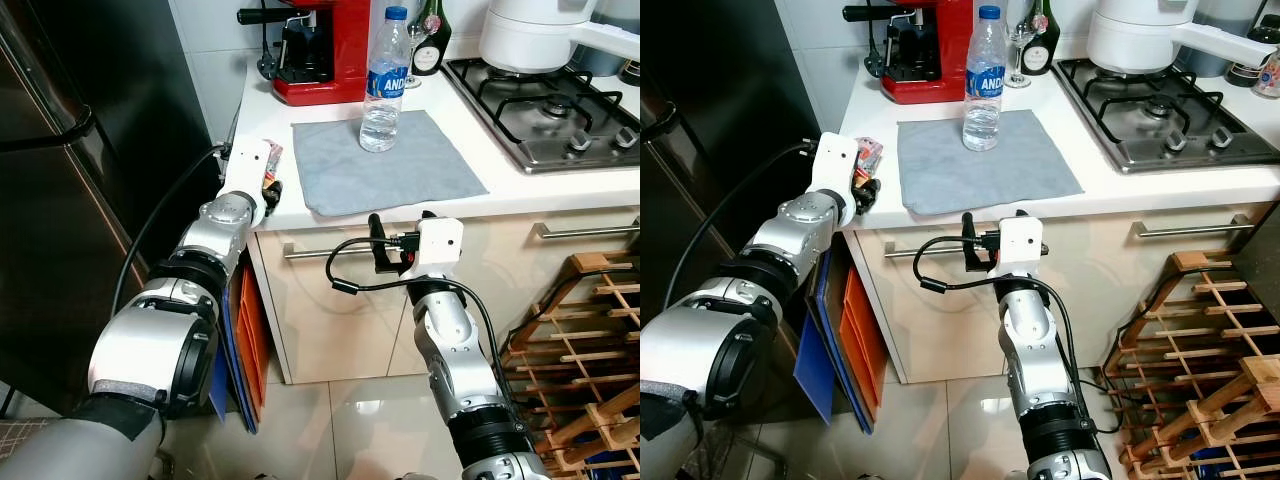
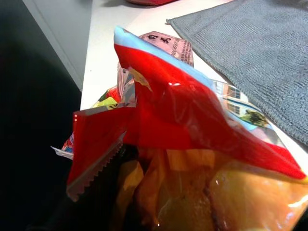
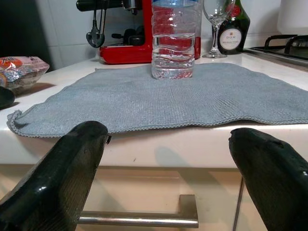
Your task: Restocking fridge
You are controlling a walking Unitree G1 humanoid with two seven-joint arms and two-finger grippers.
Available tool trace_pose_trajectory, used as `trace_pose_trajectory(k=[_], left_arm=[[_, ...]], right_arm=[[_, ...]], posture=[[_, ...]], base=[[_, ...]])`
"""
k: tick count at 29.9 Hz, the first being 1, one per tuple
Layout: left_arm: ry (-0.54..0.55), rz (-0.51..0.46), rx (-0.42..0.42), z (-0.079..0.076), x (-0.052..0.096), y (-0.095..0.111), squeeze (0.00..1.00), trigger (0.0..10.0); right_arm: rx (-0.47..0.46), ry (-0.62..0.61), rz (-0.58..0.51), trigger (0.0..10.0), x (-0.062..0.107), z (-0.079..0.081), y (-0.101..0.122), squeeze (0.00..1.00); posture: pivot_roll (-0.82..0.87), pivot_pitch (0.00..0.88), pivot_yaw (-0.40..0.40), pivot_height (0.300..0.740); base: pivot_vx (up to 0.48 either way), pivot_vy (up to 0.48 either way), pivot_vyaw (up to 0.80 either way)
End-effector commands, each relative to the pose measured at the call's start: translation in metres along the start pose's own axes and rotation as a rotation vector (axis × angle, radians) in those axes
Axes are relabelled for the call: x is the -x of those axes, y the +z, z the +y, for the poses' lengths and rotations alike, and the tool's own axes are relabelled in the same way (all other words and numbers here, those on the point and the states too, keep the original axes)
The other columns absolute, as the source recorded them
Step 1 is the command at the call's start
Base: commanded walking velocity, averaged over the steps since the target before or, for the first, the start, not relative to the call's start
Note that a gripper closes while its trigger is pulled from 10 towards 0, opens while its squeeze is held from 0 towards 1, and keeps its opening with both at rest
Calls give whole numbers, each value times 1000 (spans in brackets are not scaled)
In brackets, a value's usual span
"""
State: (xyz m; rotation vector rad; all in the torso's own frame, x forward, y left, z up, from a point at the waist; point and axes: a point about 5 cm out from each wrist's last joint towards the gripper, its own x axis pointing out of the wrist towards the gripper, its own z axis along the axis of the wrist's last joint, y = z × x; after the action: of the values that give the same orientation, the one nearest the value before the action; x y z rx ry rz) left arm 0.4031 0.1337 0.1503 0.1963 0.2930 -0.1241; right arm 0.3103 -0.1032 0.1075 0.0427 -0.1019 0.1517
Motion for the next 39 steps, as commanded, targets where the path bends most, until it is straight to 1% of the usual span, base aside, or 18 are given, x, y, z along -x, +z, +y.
trace_pose_trajectory(k=[1, 5, 6, 8, 11, 13, 14, 17, 19, 21, 24, 26, 32, 33, 34, 35, 38, 39], left_arm=[[-56, 169, 39, -14, 4, -48, 0, 0], [-78, 130, -1, -17, 3, -42, 0, 0], [-70, 107, -69, -16, 3, -38, 0, 0], [-58, 93, -128, -14, 2, -35, 0, 0], [-59, 90, -132, -14, 2, -34, 0, 0], [-64, 0, -59, -12, 1, -16, 0, 0], [-64, 0, -59, -12, 1, -16, 0, 0], [-139, -349, 4, -14, 7, 54, 0, 0], [-151, -396, 15, -14, 9, 63, 0, 0], [-192, -505, 87, -15, 17, 85, 0, 0], [-209, -597, 130, -13, 25, 99, 0, 0], [-190, -709, 155, -6, 38, 107, 0, 0], [-170, -725, 189, -1, 49, 93, 0, 0], [-146, -719, 203, 1, 53, 86, 0, 3686], [-130, -715, 214, 3, 55, 81, 0, 3686], [-88, -719, 221, 8, 62, 75, 0, 10000], [-36, -732, 221, 11, 74, 67, 0, 10000], [-20, -757, 186, 8, 84, 66, 0, 10000]], right_arm=[[-2, 9, 12, 10000, 1, 1, -2, 55], [-3, 8, 13, 10000, 1, 1, -2, 51], [-2, 7, 15, 10000, 1, 1, -2, 55], [-2, 5, 17, 10000, 1, 1, -3, 51], [-3, 4, 19, 10000, 0, 0, -3, 51], [-2, 0, 15, 10000, 0, 1, -3, 55], [-2, 0, 15, 10000, 0, 1, -3, 55], [7, -14, 12, 10000, -1, -5, -2, 51], [9, -16, 12, 10000, -1, -6, -2, 51], [17, -12, 12, 10000, -3, -7, -2, 55], [26, -8, 3, 10000, -7, -7, 0, 51], [48, -34, -29, 10000, -11, -11, 6, 47], [106, -124, -111, 10000, -12, -26, 20, 55], [137, -160, -154, 10000, -10, -34, 27, 59], [158, -183, -182, 10000, -9, -39, 32, 59], [184, -218, -216, 10000, -6, -47, 40, 59], [212, -260, -252, 10000, -2, -59, 49, 59], [215, -277, -273, 10000, -3, -65, 56, 59]], posture=[[-141, 0, 90, 740], [-141, 0, 90, 740], [-136, 0, 87, 740], [-134, 0, 85, 740], [-134, 0, 85, 740], [-135, 0, 85, 740], [-135, 0, 85, 740], [-132, 0, 67, 740], [-128, 0, 63, 740], [-117, 0, 53, 740], [-110, 0, 44, 740], [-110, 0, 39, 740], [-108, 0, 29, 740], [-105, 0, 25, 740], [-105, 0, 23, 740], [-105, 0, 19, 740], [-103, 0, 7, 740], [-91, 0, -5, 740]], base=[[0, 0, 0], [0, 0, 0], [0, 0, 0], [0, 0, 0], [0, 0, 0], [0, 0, 0], [0, 0, 0], [0, 0, 0], [0, 0, 0], [0, 0, 0], [0, 0, 0], [0, 0, 0], [0, 0, 0], [0, 0, 0], [0, 0, 0], [0, 0, 0], [0, 0, 0], [0, 0, 0]])
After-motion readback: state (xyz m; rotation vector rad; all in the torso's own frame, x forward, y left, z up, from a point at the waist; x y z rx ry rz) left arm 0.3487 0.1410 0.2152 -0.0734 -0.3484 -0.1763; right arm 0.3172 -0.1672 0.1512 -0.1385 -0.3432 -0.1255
